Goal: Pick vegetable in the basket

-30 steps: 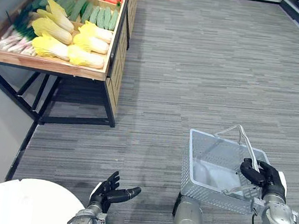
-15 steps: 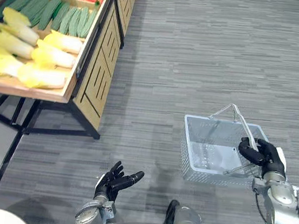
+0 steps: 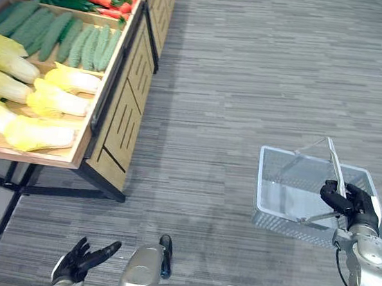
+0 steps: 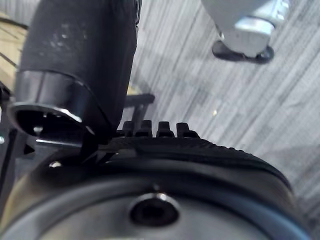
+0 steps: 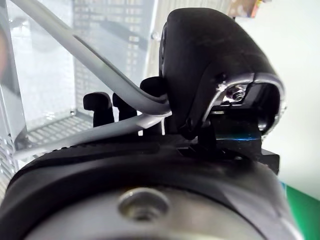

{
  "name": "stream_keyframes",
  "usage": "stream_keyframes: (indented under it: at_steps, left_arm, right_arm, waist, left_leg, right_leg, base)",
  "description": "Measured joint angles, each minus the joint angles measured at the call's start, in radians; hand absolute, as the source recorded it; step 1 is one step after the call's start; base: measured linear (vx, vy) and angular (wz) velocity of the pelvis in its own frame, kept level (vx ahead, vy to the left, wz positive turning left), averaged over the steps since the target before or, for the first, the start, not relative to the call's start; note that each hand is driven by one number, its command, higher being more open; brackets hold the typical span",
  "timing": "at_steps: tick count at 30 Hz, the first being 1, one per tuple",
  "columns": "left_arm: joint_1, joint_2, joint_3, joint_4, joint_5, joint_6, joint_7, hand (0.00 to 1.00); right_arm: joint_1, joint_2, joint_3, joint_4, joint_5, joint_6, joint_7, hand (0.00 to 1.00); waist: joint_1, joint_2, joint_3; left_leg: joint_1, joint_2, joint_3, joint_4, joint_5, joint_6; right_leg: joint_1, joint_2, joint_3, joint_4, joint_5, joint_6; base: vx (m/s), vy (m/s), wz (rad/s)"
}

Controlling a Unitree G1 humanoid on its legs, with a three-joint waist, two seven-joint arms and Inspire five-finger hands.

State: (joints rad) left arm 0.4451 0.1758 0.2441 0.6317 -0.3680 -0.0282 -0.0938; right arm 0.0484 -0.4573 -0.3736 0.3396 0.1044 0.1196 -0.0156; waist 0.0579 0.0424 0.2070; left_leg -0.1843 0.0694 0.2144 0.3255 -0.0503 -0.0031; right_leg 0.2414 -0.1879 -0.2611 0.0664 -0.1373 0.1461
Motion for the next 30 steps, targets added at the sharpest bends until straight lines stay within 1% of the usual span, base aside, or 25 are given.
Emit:
stream_keyframes:
  at_steps: [3,6,7,8,9,10,11,14,15,16,17,18,19,20,21,22,23,24,25,26,28,29,30]
  left_arm:
    - [0.041,-0.021,-0.034,0.027,0.025,-0.009,-0.031,1.0]
    - [0.044,-0.037,-0.047,0.033,0.021,-0.013,-0.059,1.0]
    - [0.044,-0.043,-0.045,0.034,0.021,-0.014,-0.063,1.0]
    - [0.045,-0.043,-0.045,0.034,0.021,-0.015,-0.066,1.0]
    - [0.045,-0.043,-0.041,0.033,0.021,-0.019,-0.071,1.0]
    - [0.045,-0.043,-0.04,0.032,0.021,-0.027,-0.073,1.0]
    - [0.045,-0.043,-0.04,0.031,0.021,-0.036,-0.072,1.0]
    - [0.048,-0.042,-0.041,0.024,0.027,-0.054,-0.061,1.0]
    - [0.048,-0.041,-0.041,0.024,0.037,-0.056,-0.059,1.0]
    - [0.048,-0.04,-0.041,0.024,0.052,-0.057,-0.058,1.0]
    - [0.057,-0.038,-0.041,0.024,0.066,-0.057,-0.058,1.0]
    - [0.064,-0.038,-0.042,0.024,0.067,-0.056,-0.058,1.0]
    - [0.079,-0.038,-0.042,0.025,0.067,-0.056,-0.057,1.0]
    - [0.089,-0.032,-0.042,0.025,0.068,-0.056,-0.053,1.0]
    - [0.091,-0.026,-0.042,0.025,0.072,-0.056,-0.048,1.0]
    - [0.091,-0.018,-0.042,0.026,0.091,-0.056,-0.042,1.0]
    - [0.091,-0.017,-0.042,0.026,0.099,-0.056,-0.041,1.0]
    - [0.09,-0.018,-0.044,0.027,0.106,-0.056,-0.041,1.0]
    - [0.071,-0.022,-0.055,0.027,0.108,-0.053,-0.038,1.0]
    - [0.06,-0.02,-0.069,0.027,0.109,-0.051,-0.034,1.0]
    - [-0.016,-0.013,-0.134,0.026,0.107,-0.027,-0.002,1.0]
    - [-0.044,-0.014,-0.155,0.026,0.105,-0.023,0.002,1.0]
    - [-0.085,-0.021,-0.172,0.021,0.104,-0.026,0.005,1.0]
  right_arm:
    - [-0.001,0.006,0.002,0.0,0.001,-0.02,0.001,0.0]
    - [-0.001,0.027,0.003,0.0,0.001,-0.043,-0.002,0.0]
    - [-0.001,0.031,0.003,0.0,0.001,-0.043,-0.003,0.0]
    - [-0.001,0.032,0.003,0.0,0.001,-0.043,-0.003,0.0]
    - [-0.001,0.034,0.003,0.0,0.001,-0.043,-0.004,0.0]
    - [0.0,0.035,0.002,0.0,0.001,-0.043,-0.004,0.0]
    - [0.0,0.037,0.002,0.0,0.001,-0.043,-0.006,0.0]
    - [0.028,0.058,-0.002,0.0,-0.002,-0.043,-0.013,0.0]
    - [0.038,0.072,-0.013,0.0,-0.002,-0.043,-0.017,0.0]
    - [0.047,0.086,-0.022,0.0,-0.002,-0.043,-0.025,0.0]
    - [0.052,0.115,-0.041,0.0,-0.001,-0.043,-0.039,0.0]
    - [0.055,0.124,-0.045,0.0,-0.001,-0.043,-0.042,0.0]
    - [0.058,0.139,-0.049,0.0,-0.001,-0.043,-0.042,0.0]
    - [0.062,0.154,-0.048,-0.001,-0.001,-0.043,-0.041,0.0]
    - [0.064,0.161,-0.048,-0.001,-0.001,-0.043,-0.04,0.0]
    - [0.068,0.169,-0.048,-0.002,-0.001,-0.044,-0.039,0.0]
    - [0.07,0.171,-0.049,-0.003,-0.001,-0.044,-0.039,0.0]
    - [0.08,0.172,-0.049,-0.012,-0.001,-0.044,-0.04,0.0]
    - [0.094,0.177,-0.049,-0.036,-0.001,-0.044,-0.04,0.0]
    - [0.1,0.181,-0.049,-0.048,0.0,-0.046,-0.04,0.0]
    - [0.098,0.186,-0.048,-0.072,0.0,-0.048,-0.031,0.0]
    - [0.093,0.186,-0.048,-0.072,0.0,-0.047,-0.028,0.0]
    - [0.094,0.186,-0.048,-0.071,-0.001,-0.044,-0.027,0.0]
  waist:
    - [0.008,0.013,0.001]
    - [0.023,0.01,0.002]
    - [0.022,0.015,-0.001]
    - [0.021,0.018,-0.003]
    - [0.021,0.023,-0.006]
    - [0.019,0.025,-0.008]
    - [0.019,0.023,-0.007]
    - [0.018,0.013,-0.005]
    - [0.017,0.005,-0.007]
    - [0.016,-0.006,-0.006]
    - [0.016,-0.021,-0.005]
    - [0.016,-0.024,-0.005]
    - [0.015,-0.025,-0.004]
    - [0.014,-0.022,-0.003]
    - [0.014,-0.028,0.0]
    - [0.01,-0.034,0.006]
    - [0.005,-0.035,0.007]
    - [-0.006,-0.036,0.009]
    - [-0.011,-0.033,0.01]
    - [-0.015,-0.031,0.011]
    - [-0.028,-0.012,0.016]
    - [-0.038,-0.002,0.022]
    - [-0.043,0.004,0.03]
  left_leg:
    - [0.019,0.008,0.024,-0.012,-0.019,-0.005]
    - [0.015,0.008,0.061,-0.017,-0.039,-0.004]
    - [0.014,0.008,0.07,-0.017,-0.059,-0.009]
    - [0.015,0.007,0.073,-0.018,-0.066,-0.006]
    - [0.019,0.002,0.079,-0.025,-0.075,0.003]
    - [0.025,-0.009,0.08,-0.039,-0.077,0.006]
    - [0.034,-0.016,0.081,-0.046,-0.078,0.007]
    - [0.056,-0.044,0.058,-0.053,-0.092,0.029]
    - [0.063,-0.056,0.045,-0.052,-0.097,0.037]
    - [0.073,-0.066,0.034,-0.052,-0.101,0.044]
    - [0.089,-0.081,0.017,-0.047,-0.112,0.06]
    - [0.095,-0.083,0.01,-0.043,-0.118,0.065]
    - [0.111,-0.08,-0.006,-0.035,-0.132,0.071]
    - [0.136,-0.078,-0.026,-0.031,-0.147,0.092]
    - [0.147,-0.078,-0.035,-0.031,-0.153,0.099]
    - [0.166,-0.079,-0.059,-0.032,-0.159,0.102]
    - [0.173,-0.079,-0.068,-0.034,-0.159,0.101]
    - [0.191,-0.08,-0.085,-0.042,-0.163,0.097]
    - [0.21,-0.085,-0.1,-0.056,-0.17,0.092]
    - [0.216,-0.085,-0.107,-0.059,-0.175,0.089]
    - [0.233,-0.078,-0.129,-0.076,-0.187,0.075]
    - [0.248,-0.068,-0.14,-0.081,-0.19,0.066]
    - [0.28,-0.058,-0.151,-0.1,-0.199,0.043]
  right_leg:
    - [-0.006,-0.002,0.034,0.0,0.012,0.016]
    - [-0.035,-0.018,0.065,0.008,0.012,0.016]
    - [-0.053,-0.024,0.075,0.031,0.012,0.017]
    - [-0.066,-0.027,0.075,0.05,0.012,0.017]
    - [-0.09,-0.031,0.075,0.093,0.012,0.017]
    - [-0.112,-0.042,0.072,0.137,0.012,0.018]
    - [-0.121,-0.05,0.071,0.16,0.012,0.019]
    - [-0.157,-0.081,0.07,0.302,0.018,0.028]
    - [-0.176,-0.093,0.07,0.367,0.024,0.036]
    - [-0.197,-0.108,0.071,0.435,0.035,0.049]
    - [-0.237,-0.13,0.075,0.55,0.077,0.044]
    - [-0.256,-0.135,0.076,0.593,0.106,0.036]
    - [-0.29,-0.142,0.076,0.675,0.185,0.009]
    - [-0.32,-0.144,0.084,0.777,0.199,0.001]
    - [-0.341,-0.141,0.085,0.834,0.16,-0.008]
    - [-0.382,-0.125,0.08,0.915,0.068,-0.03]
    - [-0.399,-0.116,0.073,0.928,0.032,-0.039]
    - [-0.428,-0.093,0.064,0.903,-0.026,-0.048]
    - [-0.454,-0.075,0.059,0.824,-0.052,-0.061]
    - [-0.468,-0.066,0.059,0.765,-0.056,-0.068]
    - [-0.517,-0.026,0.083,0.525,-0.054,-0.071]
    - [-0.523,-0.002,0.109,0.403,-0.04,-0.058]
    - [-0.519,0.019,0.14,0.257,-0.014,-0.04]
  base:
    - [0.04,-0.003,-0.27]
    - [-0.01,0.033,-0.43]
    - [-0.03,0.084,-0.32]
    - [-0.03,0.113,-0.23]
    - [-0.01,0.13,-0.13]
    - [0.0,0.135,-0.08]
    - [0.03,0.146,0.06]
    - [0.06,0.134,0.28]
    - [0.08,0.089,0.42]
    - [0.17,0.117,0.57]
    - [0.17,0.089,0.48]
    - [0.21,0.112,0.46]
    - [0.21,0.088,0.34]
    - [0.21,0.078,0.33]
    - [0.22,0.032,0.43]
    - [0.17,-0.003,0.43]
    - [0.21,-0.022,0.62]
    - [0.21,-0.04,0.55]
    - [0.21,-0.048,0.51]
    - [0.28,-0.102,0.33]
    - [0.26,-0.136,0.28]
    - [0.27,-0.179,0.29]
    - [0.37,-0.252,0.27]
